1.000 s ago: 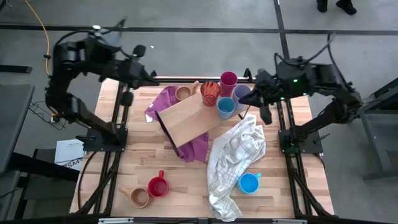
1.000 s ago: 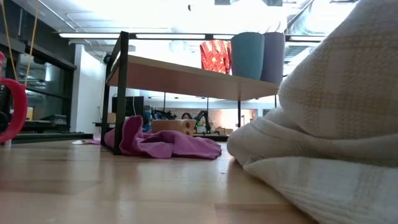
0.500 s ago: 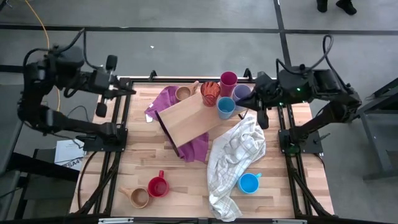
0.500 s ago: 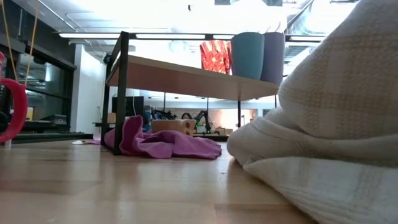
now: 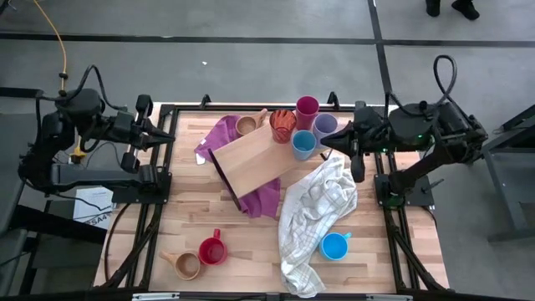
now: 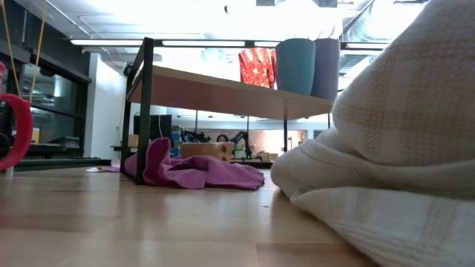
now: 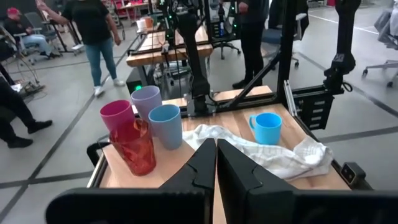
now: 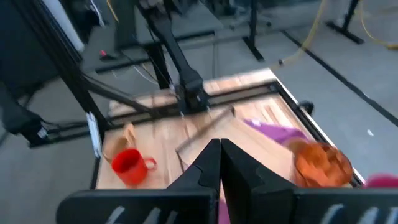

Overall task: Stack small to large cups/mugs on shelf
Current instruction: Put the light blue mug on the shelf

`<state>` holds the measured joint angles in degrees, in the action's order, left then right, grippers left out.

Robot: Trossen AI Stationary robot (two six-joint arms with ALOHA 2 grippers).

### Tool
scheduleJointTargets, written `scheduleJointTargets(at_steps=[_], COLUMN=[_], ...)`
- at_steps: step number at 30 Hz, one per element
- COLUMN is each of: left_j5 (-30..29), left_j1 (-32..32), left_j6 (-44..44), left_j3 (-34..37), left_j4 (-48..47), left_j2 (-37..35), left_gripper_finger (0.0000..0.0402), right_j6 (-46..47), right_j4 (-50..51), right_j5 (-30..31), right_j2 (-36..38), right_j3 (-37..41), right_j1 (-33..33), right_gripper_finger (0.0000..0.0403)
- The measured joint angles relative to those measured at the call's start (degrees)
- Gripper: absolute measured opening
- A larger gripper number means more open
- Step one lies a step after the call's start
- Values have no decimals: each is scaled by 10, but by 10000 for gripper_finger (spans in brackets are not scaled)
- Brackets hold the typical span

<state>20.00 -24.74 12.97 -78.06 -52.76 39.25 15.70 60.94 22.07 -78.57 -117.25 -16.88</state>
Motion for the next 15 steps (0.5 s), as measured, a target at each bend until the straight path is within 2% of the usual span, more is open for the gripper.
scheduleJointTargets(at_steps=[15], left_j5=[1], left_j1=[0], left_j6=[-8], left_j3=[5], left_j4=[0], left_j2=[-1], left_gripper_finger=[5], right_j6=[-84], right_j4=[-102], right_j5=[-17], right_j2=[56], right_j3=[0], right_j1=[-41], right_gripper_finger=[0])
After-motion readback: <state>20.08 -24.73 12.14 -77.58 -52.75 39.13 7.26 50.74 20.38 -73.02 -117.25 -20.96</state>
